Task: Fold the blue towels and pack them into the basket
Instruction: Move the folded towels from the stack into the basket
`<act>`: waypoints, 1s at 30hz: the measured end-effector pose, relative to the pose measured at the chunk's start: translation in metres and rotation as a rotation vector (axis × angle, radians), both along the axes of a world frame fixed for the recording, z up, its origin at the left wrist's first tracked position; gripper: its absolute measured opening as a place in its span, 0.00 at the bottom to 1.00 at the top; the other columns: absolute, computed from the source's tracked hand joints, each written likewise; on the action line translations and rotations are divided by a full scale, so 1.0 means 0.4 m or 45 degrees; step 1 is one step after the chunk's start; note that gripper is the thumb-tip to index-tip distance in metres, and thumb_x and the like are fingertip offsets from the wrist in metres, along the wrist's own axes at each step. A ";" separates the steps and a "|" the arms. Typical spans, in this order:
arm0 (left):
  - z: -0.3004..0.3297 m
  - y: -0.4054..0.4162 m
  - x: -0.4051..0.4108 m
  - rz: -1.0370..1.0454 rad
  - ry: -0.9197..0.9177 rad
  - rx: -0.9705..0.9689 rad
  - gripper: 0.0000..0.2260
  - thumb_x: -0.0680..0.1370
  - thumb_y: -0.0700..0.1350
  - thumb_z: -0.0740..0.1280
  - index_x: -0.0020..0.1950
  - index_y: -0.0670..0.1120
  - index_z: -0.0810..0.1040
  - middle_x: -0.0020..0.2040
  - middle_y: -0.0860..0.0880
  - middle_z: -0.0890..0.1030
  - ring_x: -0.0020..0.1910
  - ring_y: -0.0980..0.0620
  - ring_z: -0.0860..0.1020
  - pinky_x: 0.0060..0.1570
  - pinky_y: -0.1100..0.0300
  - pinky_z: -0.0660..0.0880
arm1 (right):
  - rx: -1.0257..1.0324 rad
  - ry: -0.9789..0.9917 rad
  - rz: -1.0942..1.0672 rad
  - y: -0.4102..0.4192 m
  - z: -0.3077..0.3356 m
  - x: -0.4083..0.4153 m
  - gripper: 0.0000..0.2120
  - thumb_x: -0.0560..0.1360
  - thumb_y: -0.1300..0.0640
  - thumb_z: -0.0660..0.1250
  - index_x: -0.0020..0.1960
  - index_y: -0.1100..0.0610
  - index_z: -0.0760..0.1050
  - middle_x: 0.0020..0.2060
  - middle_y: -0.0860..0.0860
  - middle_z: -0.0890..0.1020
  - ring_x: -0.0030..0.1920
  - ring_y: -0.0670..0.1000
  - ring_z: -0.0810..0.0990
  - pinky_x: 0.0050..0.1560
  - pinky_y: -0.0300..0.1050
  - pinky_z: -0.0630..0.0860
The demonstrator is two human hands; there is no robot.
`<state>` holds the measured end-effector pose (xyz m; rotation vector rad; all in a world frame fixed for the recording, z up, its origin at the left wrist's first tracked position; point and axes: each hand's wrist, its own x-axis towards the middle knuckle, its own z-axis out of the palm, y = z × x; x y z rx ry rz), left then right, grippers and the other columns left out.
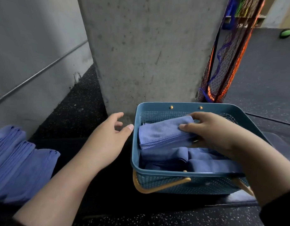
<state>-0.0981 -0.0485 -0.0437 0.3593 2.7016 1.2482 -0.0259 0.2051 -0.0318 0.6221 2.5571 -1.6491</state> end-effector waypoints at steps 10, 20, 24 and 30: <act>-0.004 -0.020 0.012 -0.075 0.008 -0.084 0.24 0.80 0.58 0.64 0.76 0.60 0.66 0.63 0.61 0.74 0.55 0.64 0.75 0.59 0.58 0.72 | 0.624 -0.427 0.298 0.000 -0.032 -0.006 0.08 0.75 0.51 0.72 0.46 0.56 0.78 0.39 0.55 0.83 0.36 0.56 0.85 0.41 0.52 0.83; -0.005 -0.044 0.009 -0.116 0.035 -0.082 0.23 0.80 0.59 0.64 0.75 0.62 0.67 0.63 0.61 0.75 0.56 0.64 0.75 0.58 0.59 0.73 | 0.955 -0.017 0.381 -0.064 0.011 0.002 0.05 0.79 0.49 0.66 0.49 0.45 0.81 0.45 0.42 0.83 0.45 0.46 0.80 0.49 0.46 0.77; 0.001 -0.048 0.023 -0.222 0.031 -0.119 0.20 0.81 0.58 0.64 0.73 0.61 0.70 0.65 0.61 0.76 0.59 0.63 0.75 0.59 0.61 0.71 | 1.051 -0.163 0.518 -0.087 0.001 0.005 0.10 0.82 0.48 0.61 0.56 0.45 0.81 0.51 0.44 0.83 0.51 0.49 0.81 0.54 0.47 0.76; 0.008 -0.162 -0.024 0.067 0.171 -0.061 0.11 0.84 0.50 0.61 0.65 0.57 0.76 0.51 0.61 0.78 0.50 0.62 0.77 0.50 0.60 0.75 | 0.644 0.513 0.183 -0.186 0.082 0.001 0.11 0.77 0.42 0.64 0.45 0.46 0.81 0.36 0.46 0.85 0.40 0.51 0.84 0.48 0.55 0.80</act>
